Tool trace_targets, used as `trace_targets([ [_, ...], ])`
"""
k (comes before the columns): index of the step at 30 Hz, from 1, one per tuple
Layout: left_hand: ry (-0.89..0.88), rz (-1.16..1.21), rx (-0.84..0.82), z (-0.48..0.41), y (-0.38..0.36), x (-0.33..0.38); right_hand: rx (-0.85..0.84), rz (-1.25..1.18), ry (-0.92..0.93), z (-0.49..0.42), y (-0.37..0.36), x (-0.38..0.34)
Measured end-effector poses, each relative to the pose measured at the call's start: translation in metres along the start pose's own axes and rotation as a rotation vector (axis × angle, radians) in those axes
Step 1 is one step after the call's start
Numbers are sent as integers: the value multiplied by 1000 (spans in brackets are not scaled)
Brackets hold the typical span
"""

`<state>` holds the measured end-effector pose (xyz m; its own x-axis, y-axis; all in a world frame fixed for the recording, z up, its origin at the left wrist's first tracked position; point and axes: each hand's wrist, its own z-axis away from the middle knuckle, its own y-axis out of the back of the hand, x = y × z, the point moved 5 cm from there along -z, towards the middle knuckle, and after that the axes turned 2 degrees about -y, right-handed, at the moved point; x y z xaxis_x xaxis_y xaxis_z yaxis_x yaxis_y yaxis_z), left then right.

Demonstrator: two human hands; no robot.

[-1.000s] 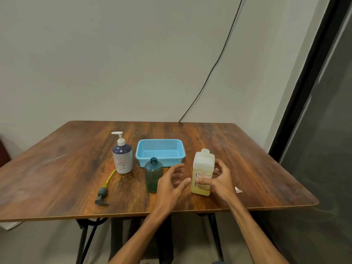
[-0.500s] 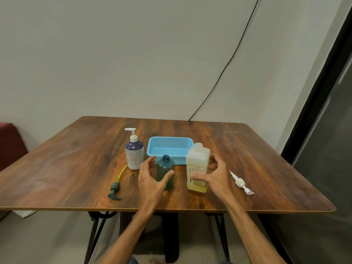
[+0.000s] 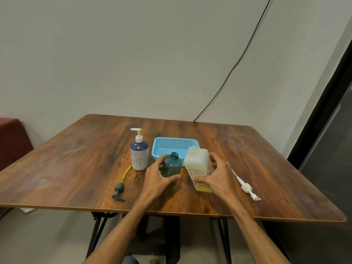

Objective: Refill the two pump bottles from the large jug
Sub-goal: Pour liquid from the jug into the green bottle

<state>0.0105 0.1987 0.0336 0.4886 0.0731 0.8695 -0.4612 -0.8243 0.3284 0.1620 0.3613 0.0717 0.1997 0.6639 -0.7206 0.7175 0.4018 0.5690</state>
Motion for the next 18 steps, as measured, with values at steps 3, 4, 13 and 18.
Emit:
trace_targets([
  [3,-43,-58,7,-4,7,6,12,93,70,-7,5,-6],
  [4,-45,-68,8,-5,8,7,19,121,90,-9,6,-8],
  [13,-69,-113,1,-7,16,16,19,307,193,-20,13,-20],
  [18,-86,-132,-9,-8,17,18,3,398,220,-23,14,-26],
])
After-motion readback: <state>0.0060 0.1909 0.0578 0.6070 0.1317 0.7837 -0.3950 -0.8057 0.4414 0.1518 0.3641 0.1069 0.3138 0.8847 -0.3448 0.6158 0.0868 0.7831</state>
